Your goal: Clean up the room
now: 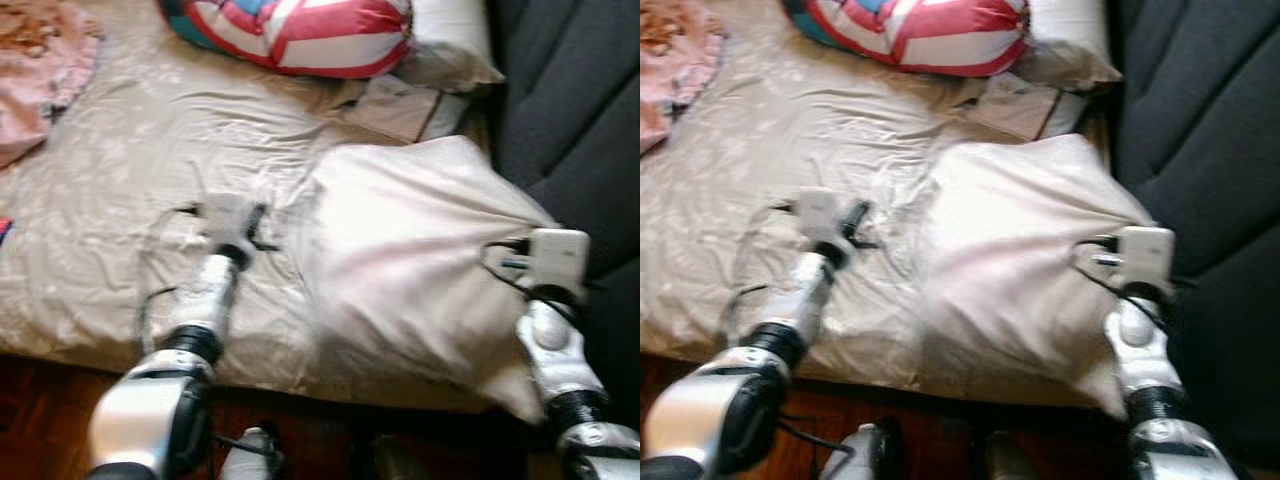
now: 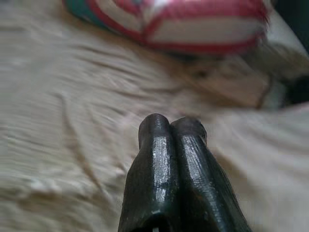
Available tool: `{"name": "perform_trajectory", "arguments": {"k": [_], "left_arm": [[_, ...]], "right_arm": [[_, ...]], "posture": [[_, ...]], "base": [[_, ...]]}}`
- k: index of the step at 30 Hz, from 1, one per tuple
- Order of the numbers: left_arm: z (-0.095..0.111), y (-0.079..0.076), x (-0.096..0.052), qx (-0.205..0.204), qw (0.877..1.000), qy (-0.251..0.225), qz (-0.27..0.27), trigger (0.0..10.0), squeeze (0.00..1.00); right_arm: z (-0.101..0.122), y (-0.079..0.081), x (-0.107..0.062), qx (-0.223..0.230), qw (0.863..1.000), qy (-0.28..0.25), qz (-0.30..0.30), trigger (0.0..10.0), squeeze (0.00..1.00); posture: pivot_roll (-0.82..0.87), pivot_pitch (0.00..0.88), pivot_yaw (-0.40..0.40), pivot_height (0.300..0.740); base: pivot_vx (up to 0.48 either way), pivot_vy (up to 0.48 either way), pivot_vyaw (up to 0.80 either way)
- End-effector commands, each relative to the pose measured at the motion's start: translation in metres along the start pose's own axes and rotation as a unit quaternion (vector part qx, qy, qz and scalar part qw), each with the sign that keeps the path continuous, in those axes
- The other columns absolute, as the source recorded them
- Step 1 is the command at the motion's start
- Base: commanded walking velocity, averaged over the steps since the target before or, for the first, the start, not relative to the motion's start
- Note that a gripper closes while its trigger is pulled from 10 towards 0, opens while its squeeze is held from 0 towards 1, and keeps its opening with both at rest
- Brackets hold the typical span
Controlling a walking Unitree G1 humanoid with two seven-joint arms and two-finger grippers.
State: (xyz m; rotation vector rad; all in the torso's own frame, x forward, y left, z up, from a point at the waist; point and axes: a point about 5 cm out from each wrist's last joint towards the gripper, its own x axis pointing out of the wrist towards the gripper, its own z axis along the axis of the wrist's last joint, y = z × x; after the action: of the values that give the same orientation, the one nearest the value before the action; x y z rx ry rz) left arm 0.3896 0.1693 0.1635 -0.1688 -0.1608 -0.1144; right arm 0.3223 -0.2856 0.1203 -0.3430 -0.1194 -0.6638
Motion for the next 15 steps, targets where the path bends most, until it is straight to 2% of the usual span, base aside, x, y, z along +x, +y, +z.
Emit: {"name": "perform_trajectory", "arguments": {"k": [1,3,4,6,8,10,11,13,15], "left_arm": [[-0.009,-0.011,-0.002,-0.019,1.000,0.005,-0.011,10.0,0.00],[-0.009,-0.011,-0.003,-0.022,1.000,0.004,-0.013,10.0,0.00],[-0.013,-0.012,-0.004,-0.018,1.000,0.016,-0.020,10.0,0.00],[-0.016,-0.013,-0.005,-0.015,0.999,0.026,-0.022,10.0,0.00],[-0.017,-0.013,-0.005,-0.014,0.999,0.030,-0.022,10.0,0.00],[-0.024,-0.013,-0.007,0.000,0.999,0.049,-0.023,10.0,0.00],[-0.024,-0.013,-0.007,0.000,0.999,0.049,-0.023,10.0,0.00],[-0.028,-0.011,-0.010,0.004,0.998,0.056,-0.019,10.0,0.00],[-0.030,-0.008,-0.012,0.005,0.998,0.058,-0.015,10.0,0.00]], "right_arm": [[0.033,-0.028,0.014,0.022,0.991,-0.091,-0.096,10.0,0.00],[0.031,-0.034,0.014,0.006,0.989,-0.090,-0.118,10.0,0.00],[0.020,-0.033,0.013,0.022,0.993,-0.054,-0.107,10.0,0.00],[0.009,-0.029,0.012,0.031,0.995,-0.018,-0.089,10.0,0.00],[0.006,-0.027,0.011,0.033,0.996,-0.006,-0.082,10.0,0.00],[-0.021,-0.012,0.000,0.080,0.991,0.094,-0.043,10.0,0.00],[-0.021,-0.012,0.000,0.080,0.991,0.094,-0.043,10.0,0.00],[-0.043,0.002,-0.015,0.118,0.977,0.178,-0.011,10.0,0.00],[-0.057,0.015,-0.028,0.114,0.965,0.236,0.028,10.0,0.00]], "posture": [[-0.21,0.183,-0.027,0.740],[-0.20,0.185,-0.026,0.740],[-0.21,0.185,-0.026,0.740],[-0.21,0.185,-0.026,0.740],[-0.21,0.185,-0.027,0.740],[-0.21,0.185,-0.026,0.740],[-0.21,0.185,-0.026,0.740],[-0.20,0.186,-0.026,0.740],[-0.20,0.188,-0.026,0.740]], "base": [[0.000,0.000,0.00],[0.000,0.000,0.00],[0.000,0.000,0.00],[0.000,0.000,0.00],[0.000,0.000,0.00],[0.000,0.000,0.00],[0.000,0.000,0.00],[0.000,0.000,0.00],[0.000,0.000,0.00]]}}
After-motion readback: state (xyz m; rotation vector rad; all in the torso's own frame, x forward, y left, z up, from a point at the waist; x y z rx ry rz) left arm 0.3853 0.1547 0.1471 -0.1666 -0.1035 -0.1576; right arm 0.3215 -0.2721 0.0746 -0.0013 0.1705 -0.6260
